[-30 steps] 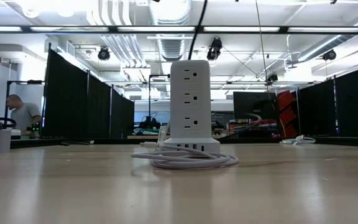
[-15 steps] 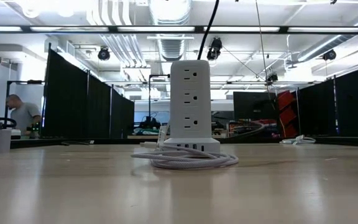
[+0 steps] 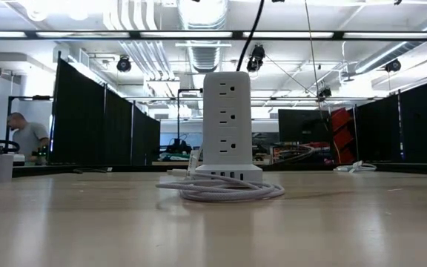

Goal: Plug in charger cables
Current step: Insert the right black charger cable into the top white outlet extension

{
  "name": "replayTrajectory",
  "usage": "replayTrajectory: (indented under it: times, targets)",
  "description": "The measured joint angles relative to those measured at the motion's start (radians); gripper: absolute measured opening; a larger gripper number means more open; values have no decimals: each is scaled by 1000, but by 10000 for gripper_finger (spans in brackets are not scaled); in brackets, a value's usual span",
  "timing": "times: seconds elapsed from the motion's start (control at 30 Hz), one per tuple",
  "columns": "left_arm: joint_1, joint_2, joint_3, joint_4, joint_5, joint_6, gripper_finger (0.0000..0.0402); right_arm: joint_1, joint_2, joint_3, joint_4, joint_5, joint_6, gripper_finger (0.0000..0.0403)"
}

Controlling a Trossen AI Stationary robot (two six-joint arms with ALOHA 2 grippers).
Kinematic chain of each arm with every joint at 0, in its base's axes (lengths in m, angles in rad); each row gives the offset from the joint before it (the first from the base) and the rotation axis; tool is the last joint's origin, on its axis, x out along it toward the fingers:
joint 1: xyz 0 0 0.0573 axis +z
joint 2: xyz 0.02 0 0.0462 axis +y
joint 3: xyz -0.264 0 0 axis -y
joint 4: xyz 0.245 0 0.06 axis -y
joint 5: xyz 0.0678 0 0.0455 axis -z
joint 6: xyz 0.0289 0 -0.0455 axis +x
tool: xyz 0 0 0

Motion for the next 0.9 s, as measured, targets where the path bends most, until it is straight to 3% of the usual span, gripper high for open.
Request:
replayTrajectory:
  times: [0.23,0.53,0.73,0.9]
  targets:
    - [-2,-9,0,-10,-6,-151,23,0,-14,0,-31,1,-118,3]
    - [-1,-31,0,-11,-126,-497,112,0,-35,1,-99,9,-280,1]
    - [32,-47,0,-71,-166,-1013,155,36,-66,1,-182,3,-605,1]
    - [54,-48,0,-219,11,-1427,168,109,-69,1,-187,61,-951,1]
